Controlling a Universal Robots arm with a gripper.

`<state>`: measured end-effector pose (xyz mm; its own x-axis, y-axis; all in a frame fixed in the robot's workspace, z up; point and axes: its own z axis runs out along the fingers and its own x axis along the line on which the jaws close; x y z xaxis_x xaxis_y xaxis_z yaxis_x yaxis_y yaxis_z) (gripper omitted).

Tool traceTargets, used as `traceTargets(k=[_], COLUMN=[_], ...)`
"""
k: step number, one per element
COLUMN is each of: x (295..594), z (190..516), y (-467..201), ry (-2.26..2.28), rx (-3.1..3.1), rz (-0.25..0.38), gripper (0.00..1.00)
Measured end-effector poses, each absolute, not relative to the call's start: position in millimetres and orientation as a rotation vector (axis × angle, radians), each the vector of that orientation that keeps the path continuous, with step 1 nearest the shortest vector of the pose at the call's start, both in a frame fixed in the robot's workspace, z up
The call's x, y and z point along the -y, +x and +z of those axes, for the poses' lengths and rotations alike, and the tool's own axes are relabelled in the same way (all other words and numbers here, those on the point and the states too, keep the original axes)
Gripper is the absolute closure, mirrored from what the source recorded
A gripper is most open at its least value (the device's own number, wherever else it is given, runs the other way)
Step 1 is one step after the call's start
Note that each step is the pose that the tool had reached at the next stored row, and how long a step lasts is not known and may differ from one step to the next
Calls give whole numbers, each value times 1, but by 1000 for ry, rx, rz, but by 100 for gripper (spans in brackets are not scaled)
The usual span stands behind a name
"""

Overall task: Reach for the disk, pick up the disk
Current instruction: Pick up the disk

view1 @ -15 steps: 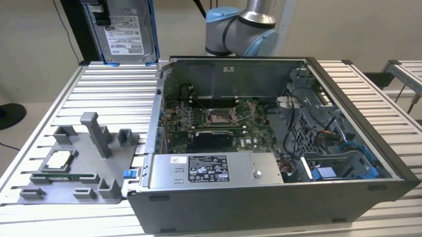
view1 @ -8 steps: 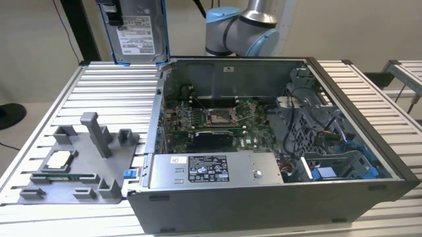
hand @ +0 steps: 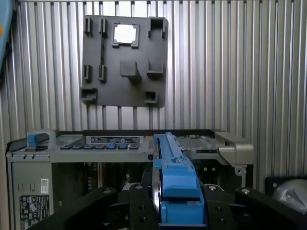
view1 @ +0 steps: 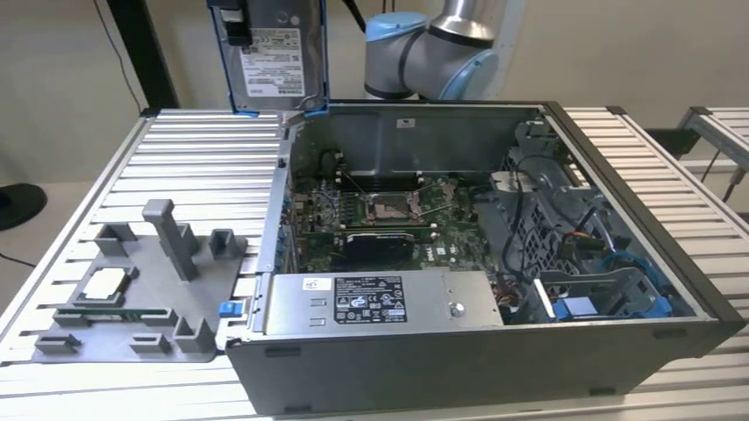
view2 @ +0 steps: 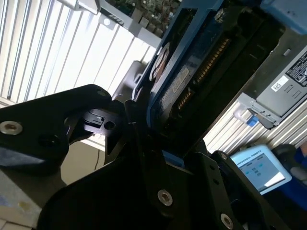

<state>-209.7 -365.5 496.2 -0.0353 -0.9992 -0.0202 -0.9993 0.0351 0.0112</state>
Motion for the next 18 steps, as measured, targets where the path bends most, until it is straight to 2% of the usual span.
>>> traceTargets(k=[18], x=[366], z=[496], y=[-142], ry=[-2178], rx=[-2256], rz=[35], gripper=[100])
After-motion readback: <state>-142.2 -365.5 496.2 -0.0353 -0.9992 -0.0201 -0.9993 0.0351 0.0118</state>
